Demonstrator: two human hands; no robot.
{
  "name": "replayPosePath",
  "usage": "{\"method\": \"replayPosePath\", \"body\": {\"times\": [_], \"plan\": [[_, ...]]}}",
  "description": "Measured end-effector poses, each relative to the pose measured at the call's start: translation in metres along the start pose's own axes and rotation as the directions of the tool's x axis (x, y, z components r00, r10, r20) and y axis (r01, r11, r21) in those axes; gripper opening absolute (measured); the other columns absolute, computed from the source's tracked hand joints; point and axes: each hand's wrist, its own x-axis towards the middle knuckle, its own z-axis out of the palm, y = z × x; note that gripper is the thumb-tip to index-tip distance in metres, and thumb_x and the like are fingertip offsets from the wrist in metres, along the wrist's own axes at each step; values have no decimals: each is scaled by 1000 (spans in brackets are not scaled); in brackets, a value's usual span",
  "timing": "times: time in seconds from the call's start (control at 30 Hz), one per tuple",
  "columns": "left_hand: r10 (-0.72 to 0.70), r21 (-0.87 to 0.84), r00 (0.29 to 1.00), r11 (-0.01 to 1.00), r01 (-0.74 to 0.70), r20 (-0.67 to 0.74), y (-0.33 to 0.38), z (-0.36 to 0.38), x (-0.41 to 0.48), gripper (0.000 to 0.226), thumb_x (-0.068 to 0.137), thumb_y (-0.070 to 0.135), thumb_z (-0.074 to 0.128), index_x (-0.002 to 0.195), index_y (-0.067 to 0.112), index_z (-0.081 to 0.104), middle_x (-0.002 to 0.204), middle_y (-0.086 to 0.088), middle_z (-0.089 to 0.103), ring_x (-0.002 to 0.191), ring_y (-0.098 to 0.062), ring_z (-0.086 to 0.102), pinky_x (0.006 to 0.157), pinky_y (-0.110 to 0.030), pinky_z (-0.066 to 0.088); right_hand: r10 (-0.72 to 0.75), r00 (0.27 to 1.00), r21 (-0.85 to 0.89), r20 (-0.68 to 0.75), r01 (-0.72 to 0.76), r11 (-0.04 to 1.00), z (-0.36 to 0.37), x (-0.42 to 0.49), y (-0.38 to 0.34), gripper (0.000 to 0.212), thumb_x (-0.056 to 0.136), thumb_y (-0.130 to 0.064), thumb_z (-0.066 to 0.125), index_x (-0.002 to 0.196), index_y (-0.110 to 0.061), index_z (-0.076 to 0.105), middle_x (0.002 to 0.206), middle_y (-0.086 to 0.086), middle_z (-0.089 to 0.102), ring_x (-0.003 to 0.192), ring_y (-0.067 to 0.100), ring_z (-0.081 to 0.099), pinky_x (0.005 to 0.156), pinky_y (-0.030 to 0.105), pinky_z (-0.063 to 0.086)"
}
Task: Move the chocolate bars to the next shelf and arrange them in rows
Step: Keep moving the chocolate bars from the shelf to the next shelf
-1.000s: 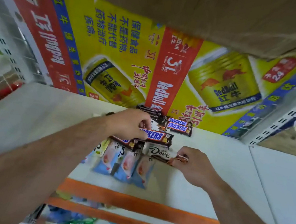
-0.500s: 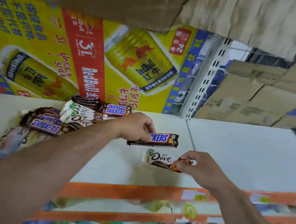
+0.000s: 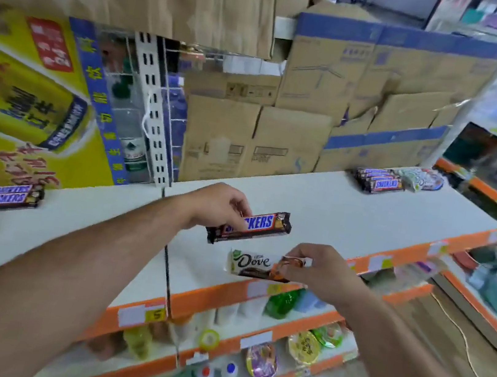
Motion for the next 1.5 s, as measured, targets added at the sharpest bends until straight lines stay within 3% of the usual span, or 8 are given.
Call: {"method": "replayPosePath", "body": {"times": [0.13, 0.2, 0.33, 0.67, 0.83, 1.23, 1.4, 1.5], "plan": [[28, 18, 996, 999, -29, 85, 36, 33, 51, 16, 74, 11, 79, 87, 17, 73, 81, 0, 71, 75, -15, 64, 69, -28, 47, 85, 994, 48, -72, -82, 995, -42, -2, 30, 12, 83, -25, 76, 83, -15, 70, 62, 5, 61, 50, 15, 47, 52, 22, 37], [43, 24, 990, 999, -47, 136, 51, 49, 77, 16, 75, 11, 78, 89, 16, 72, 84, -2, 72, 74, -15, 64, 66, -27, 47, 120, 989, 72, -87, -114, 991, -62, -1, 43, 13, 86, -21, 73, 89, -9, 69, 68, 12, 64, 38, 7, 44, 41, 16, 35], [73, 35, 973, 996, -83, 217, 77, 75, 134, 17, 76, 11, 77, 91, 15, 72, 86, -2, 72, 74, -15, 65, 64, -27, 47, 148, 977, 62, -154, -140, 988, -100, 19, 72, 9, 84, -18, 74, 87, -10, 70, 53, -9, 61, 38, -2, 46, 40, 12, 33], [125, 9, 952, 991, -132, 278, 130, 107, 277, 14, 74, 12, 78, 84, 20, 71, 79, 2, 71, 76, -17, 65, 74, -33, 51, 222, 946, 17, -235, -224, 974, -195, 109, 115, 7, 80, -23, 78, 80, -19, 72, 71, -1, 70, 60, 8, 56, 58, 25, 42], [147, 49, 956, 985, -164, 256, 151, 113, 324, 14, 75, 17, 80, 86, 21, 72, 80, 7, 67, 76, -11, 60, 68, -27, 46, 231, 942, 49, -244, -226, 973, -233, 146, 130, 7, 80, -19, 79, 80, -18, 71, 62, -10, 65, 53, 1, 54, 53, 16, 40], [63, 109, 981, 991, -84, 182, 178, 137, 382, 16, 74, 23, 82, 85, 25, 71, 84, 6, 73, 84, -15, 68, 83, -37, 53, 207, 971, 89, -119, -197, 976, -307, 210, 185, 9, 79, -18, 79, 84, -15, 73, 77, 3, 74, 66, 10, 60, 66, 26, 45], [-4, 128, 993, 992, -11, 117, 200, 151, 394, 14, 77, 21, 80, 85, 26, 70, 87, 3, 74, 76, -10, 65, 73, -29, 49, 126, 989, 122, -78, -116, 986, -358, 243, 219, 11, 80, -9, 77, 87, -6, 69, 65, -6, 70, 54, 2, 56, 51, 13, 41], [-75, 119, 994, 991, 66, 78, 216, 166, 398, 15, 78, 21, 80, 90, 24, 70, 88, 3, 74, 73, -7, 63, 70, -25, 46, 76, 996, 113, -53, -70, 991, -395, 264, 242, 13, 80, -11, 78, 84, -8, 67, 72, -3, 67, 60, 8, 56, 55, 19, 42]]}}
